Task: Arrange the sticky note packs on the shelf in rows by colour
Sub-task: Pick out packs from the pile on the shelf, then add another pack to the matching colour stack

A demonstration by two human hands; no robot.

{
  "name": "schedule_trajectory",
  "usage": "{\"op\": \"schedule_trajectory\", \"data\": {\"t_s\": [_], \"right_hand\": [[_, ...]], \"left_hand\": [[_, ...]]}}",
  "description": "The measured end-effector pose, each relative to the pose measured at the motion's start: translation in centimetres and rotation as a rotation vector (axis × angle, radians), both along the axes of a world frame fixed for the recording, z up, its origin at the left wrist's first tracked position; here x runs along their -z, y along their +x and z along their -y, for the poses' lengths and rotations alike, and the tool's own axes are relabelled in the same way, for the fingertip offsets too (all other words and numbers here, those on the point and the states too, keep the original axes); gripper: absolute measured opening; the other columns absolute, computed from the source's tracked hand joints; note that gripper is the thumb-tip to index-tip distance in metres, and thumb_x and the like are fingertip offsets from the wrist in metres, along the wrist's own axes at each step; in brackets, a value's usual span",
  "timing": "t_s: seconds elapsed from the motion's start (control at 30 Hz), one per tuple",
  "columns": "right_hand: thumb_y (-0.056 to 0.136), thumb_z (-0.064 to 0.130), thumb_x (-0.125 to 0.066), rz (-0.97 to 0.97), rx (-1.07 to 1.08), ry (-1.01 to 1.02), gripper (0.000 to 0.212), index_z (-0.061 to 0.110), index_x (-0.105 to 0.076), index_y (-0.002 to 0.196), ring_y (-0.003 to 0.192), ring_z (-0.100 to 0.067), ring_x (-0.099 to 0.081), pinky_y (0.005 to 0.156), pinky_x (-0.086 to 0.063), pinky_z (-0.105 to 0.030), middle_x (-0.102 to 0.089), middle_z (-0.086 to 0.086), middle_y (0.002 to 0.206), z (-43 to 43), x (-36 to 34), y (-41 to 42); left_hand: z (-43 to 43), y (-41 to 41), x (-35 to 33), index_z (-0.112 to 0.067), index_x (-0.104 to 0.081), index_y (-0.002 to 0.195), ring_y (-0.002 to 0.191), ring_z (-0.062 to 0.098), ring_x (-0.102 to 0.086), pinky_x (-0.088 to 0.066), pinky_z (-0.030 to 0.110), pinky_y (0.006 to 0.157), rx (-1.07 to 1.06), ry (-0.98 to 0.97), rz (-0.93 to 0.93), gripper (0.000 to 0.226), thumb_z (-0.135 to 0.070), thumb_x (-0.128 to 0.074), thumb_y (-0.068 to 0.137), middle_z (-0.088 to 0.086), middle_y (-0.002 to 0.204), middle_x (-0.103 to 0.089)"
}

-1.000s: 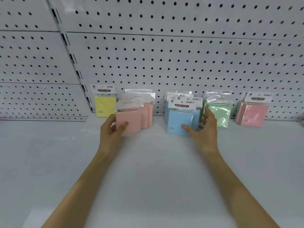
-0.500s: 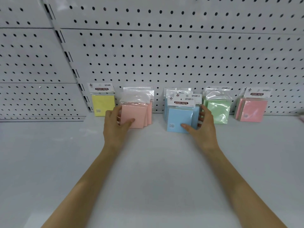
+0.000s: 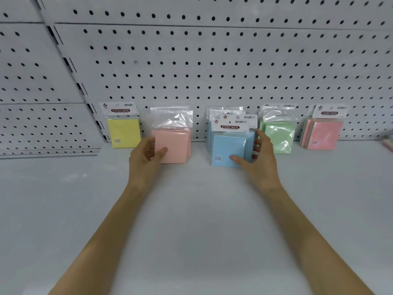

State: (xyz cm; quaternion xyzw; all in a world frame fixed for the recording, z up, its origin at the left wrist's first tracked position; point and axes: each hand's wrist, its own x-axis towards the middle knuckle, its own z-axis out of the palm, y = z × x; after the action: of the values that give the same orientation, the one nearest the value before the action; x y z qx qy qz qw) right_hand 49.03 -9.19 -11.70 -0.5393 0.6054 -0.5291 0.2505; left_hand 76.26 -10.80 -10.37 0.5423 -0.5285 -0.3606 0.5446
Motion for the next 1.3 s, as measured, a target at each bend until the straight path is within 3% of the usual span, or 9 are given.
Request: {"op": "schedule_trajectory", "data": {"t_s": [0.17,0.3,0.47,0.73,0.83,0.97,1.1,1.2,1.3], "right_hand": [[0.067,0.011,-0.084,0.006,-0.043,0.012,0.096,0.024,-0.027,0.143,0.113,-0.018,-0.052,0.086,-0.046,-0.023,-0.044,-0.005,0.135,-0.1,0.1,-0.2],[0.067,0.011,-0.084,0.013,-0.052,0.03,0.096,0.024,-0.026,0.143,0.116,-0.02,-0.051,0.091,-0.048,-0.03,-0.043,-0.005,0.135,-0.1,0.1,-0.2],[0.066,0.011,-0.084,0.014,-0.051,0.036,0.097,0.023,-0.027,0.143,0.116,-0.019,-0.051,0.091,-0.047,-0.027,-0.043,-0.001,0.134,-0.1,0.0,-0.2],[0.066,0.021,-0.084,-0.035,-0.04,0.065,0.096,0.023,-0.028,0.143,0.119,-0.019,-0.047,0.102,-0.043,-0.042,-0.04,0.002,0.129,-0.1,0.0,-0.1],[0.075,0.02,-0.079,-0.047,-0.014,0.027,0.086,0.017,-0.027,0.144,0.125,-0.022,-0.041,0.106,-0.037,-0.043,-0.037,0.0,0.13,-1.1,-0.5,-0.2],[0.087,0.023,-0.066,-0.285,-0.009,-0.006,0.072,0.017,-0.026,0.147,0.131,-0.02,-0.034,0.111,-0.029,-0.032,-0.033,-0.005,0.141,-4.3,-2.3,-3.4],[0.09,0.026,-0.062,-0.492,-0.026,-0.064,0.061,0.014,-0.035,0.144,0.132,-0.015,-0.033,0.108,-0.021,-0.014,-0.037,-0.003,0.143,-7.1,-5.9,-10.3],[0.089,0.035,-0.06,-0.794,0.002,-0.121,0.055,0.012,-0.047,0.137,0.128,-0.023,-0.04,0.108,-0.032,-0.031,-0.045,-0.009,0.141,-8.9,-8.7,-17.2],[0.091,0.041,-0.056,-1.007,0.039,0.012,0.051,0.016,-0.051,0.135,0.134,-0.027,-0.035,0.109,-0.027,-0.039,-0.04,-0.008,0.147,-11.4,-10.0,-25.0]], "left_hand": [[-0.1,-0.2,0.0,-0.019,-0.062,0.107,0.084,0.014,-0.057,-0.05,0.035,0.078,-0.083,-0.056,0.219,0.027,-0.015,-0.071,0.082,-0.002,0.102,-0.064],[-0.1,-0.4,0.2,-0.023,-0.051,0.114,0.082,0.013,-0.054,-0.049,0.035,0.075,-0.133,-0.094,0.28,0.046,-0.015,-0.077,0.076,-0.002,0.104,-0.058],[-0.4,-0.7,0.0,-0.03,-0.046,0.111,0.078,0.005,-0.054,-0.049,0.035,0.075,-0.189,-0.106,0.319,0.051,-0.015,-0.077,0.073,-0.006,0.103,-0.056],[-0.9,-0.7,-0.1,-0.024,-0.046,0.119,0.092,0.017,-0.054,-0.049,0.04,0.077,-0.264,-0.108,0.448,0.055,-0.022,-0.077,0.074,-0.002,0.111,-0.055],[-2.1,-1.0,-0.7,-0.016,-0.047,0.122,0.103,0.024,-0.052,-0.045,0.038,0.079,-0.24,-0.193,0.632,0.053,-0.024,-0.075,0.078,0.005,0.114,-0.054],[-3.2,-2.8,-3.5,-0.005,-0.052,0.119,0.096,0.037,-0.053,-0.045,0.045,0.076,-0.078,-0.428,0.986,0.047,-0.029,-0.069,0.083,0.018,0.107,-0.057],[-2.8,-8.1,-7.8,-0.005,-0.054,0.123,0.103,0.038,-0.051,-0.042,0.048,0.082,0.065,-0.52,1.062,0.058,-0.047,-0.042,0.085,0.019,0.115,-0.056],[-2.4,-14.6,-9.8,-0.009,-0.053,0.128,0.112,0.038,-0.05,-0.04,0.053,0.092,0.155,-0.586,1.07,0.063,-0.053,-0.04,0.086,0.016,0.126,-0.053],[-2.5,-22.9,-10.2,-0.012,-0.053,0.132,0.12,0.037,-0.048,-0.035,0.053,0.1,0.274,-0.662,1.091,0.065,-0.055,-0.039,0.086,0.015,0.135,-0.051]]}}
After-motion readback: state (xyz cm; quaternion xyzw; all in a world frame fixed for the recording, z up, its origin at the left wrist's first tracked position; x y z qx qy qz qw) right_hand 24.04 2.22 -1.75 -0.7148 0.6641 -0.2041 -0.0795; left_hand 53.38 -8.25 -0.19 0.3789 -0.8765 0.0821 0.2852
